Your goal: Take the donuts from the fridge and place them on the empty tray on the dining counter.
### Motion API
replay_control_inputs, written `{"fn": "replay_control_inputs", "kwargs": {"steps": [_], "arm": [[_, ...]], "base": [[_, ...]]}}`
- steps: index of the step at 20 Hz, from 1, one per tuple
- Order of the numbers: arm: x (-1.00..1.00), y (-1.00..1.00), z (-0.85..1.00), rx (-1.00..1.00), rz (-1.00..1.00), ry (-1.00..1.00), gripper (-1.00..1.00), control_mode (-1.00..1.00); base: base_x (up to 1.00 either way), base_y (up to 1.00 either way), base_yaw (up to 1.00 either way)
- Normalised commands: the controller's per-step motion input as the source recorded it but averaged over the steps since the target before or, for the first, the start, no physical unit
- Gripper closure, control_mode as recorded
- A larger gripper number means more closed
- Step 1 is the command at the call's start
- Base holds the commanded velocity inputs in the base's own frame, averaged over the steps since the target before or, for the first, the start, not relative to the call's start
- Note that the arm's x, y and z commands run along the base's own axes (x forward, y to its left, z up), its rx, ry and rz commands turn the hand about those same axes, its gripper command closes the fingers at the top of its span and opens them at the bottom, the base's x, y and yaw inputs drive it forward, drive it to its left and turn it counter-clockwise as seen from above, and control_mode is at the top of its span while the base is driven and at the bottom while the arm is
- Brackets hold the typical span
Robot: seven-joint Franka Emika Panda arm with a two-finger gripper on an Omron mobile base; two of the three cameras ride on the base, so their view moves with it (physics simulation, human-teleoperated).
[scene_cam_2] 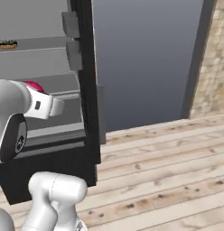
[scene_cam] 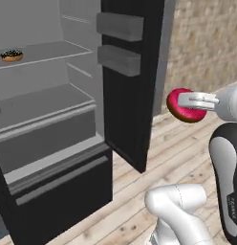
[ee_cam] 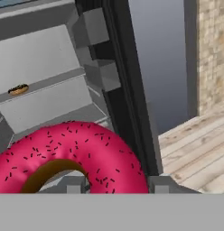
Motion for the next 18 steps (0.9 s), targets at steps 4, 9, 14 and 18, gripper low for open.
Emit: {"fn": "replay_control_inputs", "kwargs": {"steps": [4, 9, 14, 18], "arm": [[0.00, 0.00, 0.00, 0.00, 0.00, 0.00, 1.00, 1.00], [0.00, 0.00, 0.00, 0.00, 0.00, 0.00, 1.00, 1.00], [0.00, 0.00, 0.00, 0.00, 0.00, 0.00, 1.00, 1.00], [0.00, 0.00, 0.00, 0.00, 0.00, 0.00, 1.00, 1.00]], "base": [[0.00, 0.00, -1.00], [0.00, 0.00, -1.00], [0.00, 0.00, -1.00], [0.00, 0.00, -1.00]]}}
